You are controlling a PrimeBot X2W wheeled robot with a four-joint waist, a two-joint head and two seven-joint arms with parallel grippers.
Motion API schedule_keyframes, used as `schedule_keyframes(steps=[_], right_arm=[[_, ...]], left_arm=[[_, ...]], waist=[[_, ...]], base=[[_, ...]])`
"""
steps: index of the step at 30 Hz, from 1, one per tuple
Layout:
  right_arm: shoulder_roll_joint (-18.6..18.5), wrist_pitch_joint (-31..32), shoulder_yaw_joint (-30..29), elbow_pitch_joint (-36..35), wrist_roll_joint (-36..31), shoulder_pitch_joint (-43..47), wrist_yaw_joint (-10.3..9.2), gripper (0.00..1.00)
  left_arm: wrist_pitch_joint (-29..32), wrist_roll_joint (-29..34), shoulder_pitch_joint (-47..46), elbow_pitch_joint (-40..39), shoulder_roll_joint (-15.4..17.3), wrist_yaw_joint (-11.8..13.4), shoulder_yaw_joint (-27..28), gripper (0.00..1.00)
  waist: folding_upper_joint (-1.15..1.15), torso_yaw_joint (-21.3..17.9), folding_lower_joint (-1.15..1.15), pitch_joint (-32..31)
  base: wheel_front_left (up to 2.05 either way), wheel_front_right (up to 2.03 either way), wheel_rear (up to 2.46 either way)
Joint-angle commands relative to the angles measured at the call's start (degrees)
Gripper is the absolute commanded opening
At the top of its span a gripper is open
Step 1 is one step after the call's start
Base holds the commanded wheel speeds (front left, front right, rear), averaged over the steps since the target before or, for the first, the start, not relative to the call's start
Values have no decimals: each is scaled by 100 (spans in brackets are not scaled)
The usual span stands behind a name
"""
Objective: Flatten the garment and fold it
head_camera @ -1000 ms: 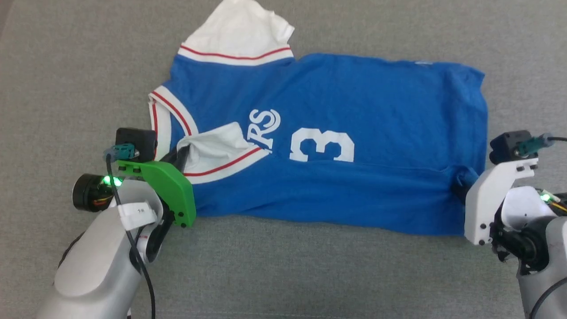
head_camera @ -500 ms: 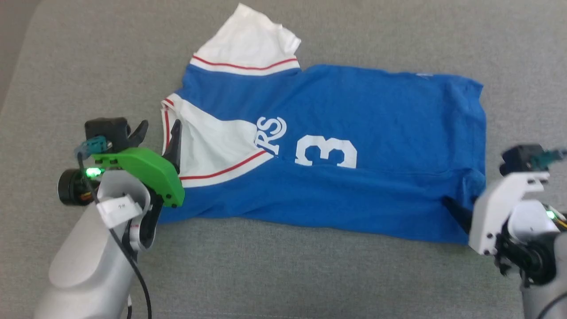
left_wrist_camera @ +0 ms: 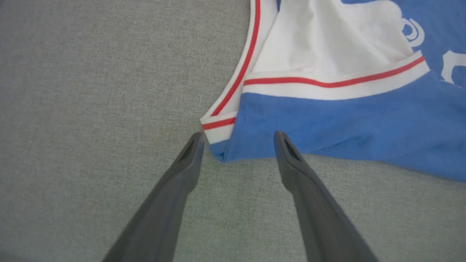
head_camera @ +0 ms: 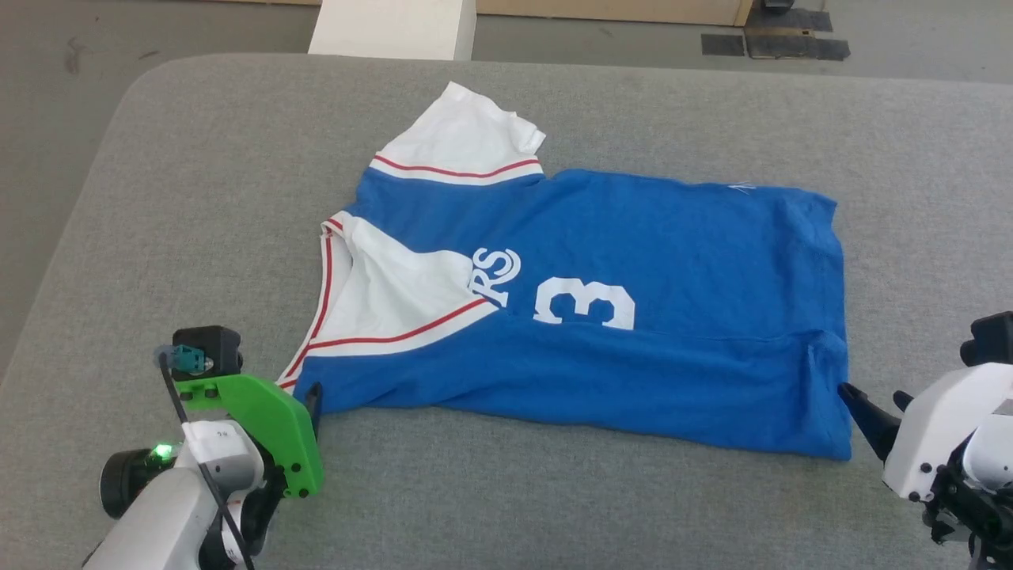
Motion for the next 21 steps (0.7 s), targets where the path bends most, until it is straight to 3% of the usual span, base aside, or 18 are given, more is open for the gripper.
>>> schedule_keyframes(steps=[1, 10, 11, 12, 13, 21], right_arm=[[37, 39, -20, -68, 21, 73, -9, 100], [100, 210, 58, -269, -78, 34, -9, 100], [99, 233, 66, -294, -92, 41, -9, 100], [92, 246, 70, -310, -101, 47, -9, 100], [75, 257, 79, -335, -125, 60, -9, 100], [20, 391, 328, -382, -586, 328, -9, 100]], left_arm=[[44, -33, 46, 3, 12, 33, 4, 100], [160, -143, -192, 738, -78, -108, -57, 100], [119, -171, -204, 828, -106, -140, -43, 73], [80, -189, -212, 895, -119, -177, -36, 24], [-3, -221, -219, 948, -147, -230, -9, 0], [-489, -277, -112, 704, -133, -311, 191, 0]], waist=[[0, -47, 0, 31], [0, -264, 0, 269], [0, -275, 0, 283], [0, -284, 0, 292], [0, -292, 0, 302], [0, -241, 0, 266]], base=[[0, 0, 0], [0, 0, 0], [0, 0, 0], [0, 0, 0], [0, 0, 0], [0, 0, 0]])
